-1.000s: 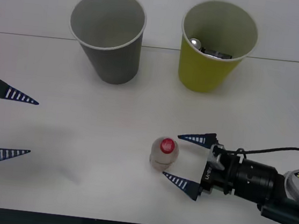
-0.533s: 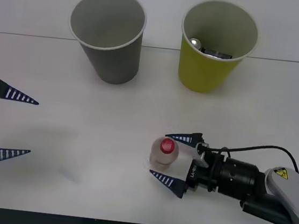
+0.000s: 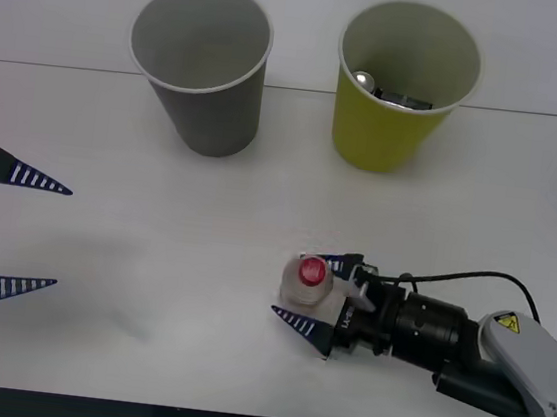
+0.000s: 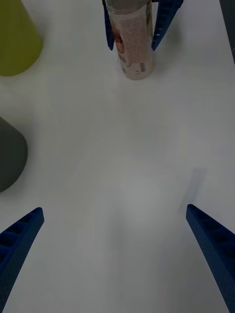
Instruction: Put the can into the green bin and the plastic bottle into the gray bin
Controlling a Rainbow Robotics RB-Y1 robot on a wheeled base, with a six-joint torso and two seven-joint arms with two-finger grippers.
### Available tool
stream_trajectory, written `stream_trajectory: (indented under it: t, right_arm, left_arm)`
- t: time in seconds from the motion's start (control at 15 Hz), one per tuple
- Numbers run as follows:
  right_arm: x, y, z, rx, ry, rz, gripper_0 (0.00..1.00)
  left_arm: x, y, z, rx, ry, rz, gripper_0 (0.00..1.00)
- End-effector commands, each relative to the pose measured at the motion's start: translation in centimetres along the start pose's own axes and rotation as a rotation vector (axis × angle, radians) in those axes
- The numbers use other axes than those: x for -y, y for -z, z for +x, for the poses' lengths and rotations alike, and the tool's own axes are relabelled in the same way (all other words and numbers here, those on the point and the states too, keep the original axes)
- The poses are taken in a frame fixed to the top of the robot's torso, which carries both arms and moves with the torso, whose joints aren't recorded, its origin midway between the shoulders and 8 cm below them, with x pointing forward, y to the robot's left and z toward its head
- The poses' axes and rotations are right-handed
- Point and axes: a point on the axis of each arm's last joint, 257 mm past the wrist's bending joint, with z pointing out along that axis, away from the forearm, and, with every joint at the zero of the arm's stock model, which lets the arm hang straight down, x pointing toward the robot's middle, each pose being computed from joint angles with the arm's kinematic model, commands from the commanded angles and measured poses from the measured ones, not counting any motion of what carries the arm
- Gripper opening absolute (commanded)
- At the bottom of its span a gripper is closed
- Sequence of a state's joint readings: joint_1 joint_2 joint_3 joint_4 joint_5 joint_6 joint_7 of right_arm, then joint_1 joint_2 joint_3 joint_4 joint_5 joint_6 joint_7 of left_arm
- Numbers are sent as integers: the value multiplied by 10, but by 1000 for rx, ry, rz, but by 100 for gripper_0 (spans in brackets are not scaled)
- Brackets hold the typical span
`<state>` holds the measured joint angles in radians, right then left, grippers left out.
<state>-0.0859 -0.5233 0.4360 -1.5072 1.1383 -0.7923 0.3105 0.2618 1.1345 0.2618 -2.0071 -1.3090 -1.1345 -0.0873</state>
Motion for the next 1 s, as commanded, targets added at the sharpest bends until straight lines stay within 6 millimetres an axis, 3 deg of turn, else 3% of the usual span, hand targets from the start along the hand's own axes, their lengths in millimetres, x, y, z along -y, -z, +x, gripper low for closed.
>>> stream_trajectory:
  t: [0.07, 0.53, 1.0]
  right_arm:
    - [0, 0, 0, 0, -1, 1, 0]
    - [1, 0, -4, 10, 1, -8, 0]
    - [2, 20, -31, 1, -52, -55, 0]
  left_arm:
    - [0, 0, 0, 0, 0, 0, 100]
    - [0, 0, 0, 0, 0, 0, 100]
    - [0, 0, 0, 0, 0, 0, 100]
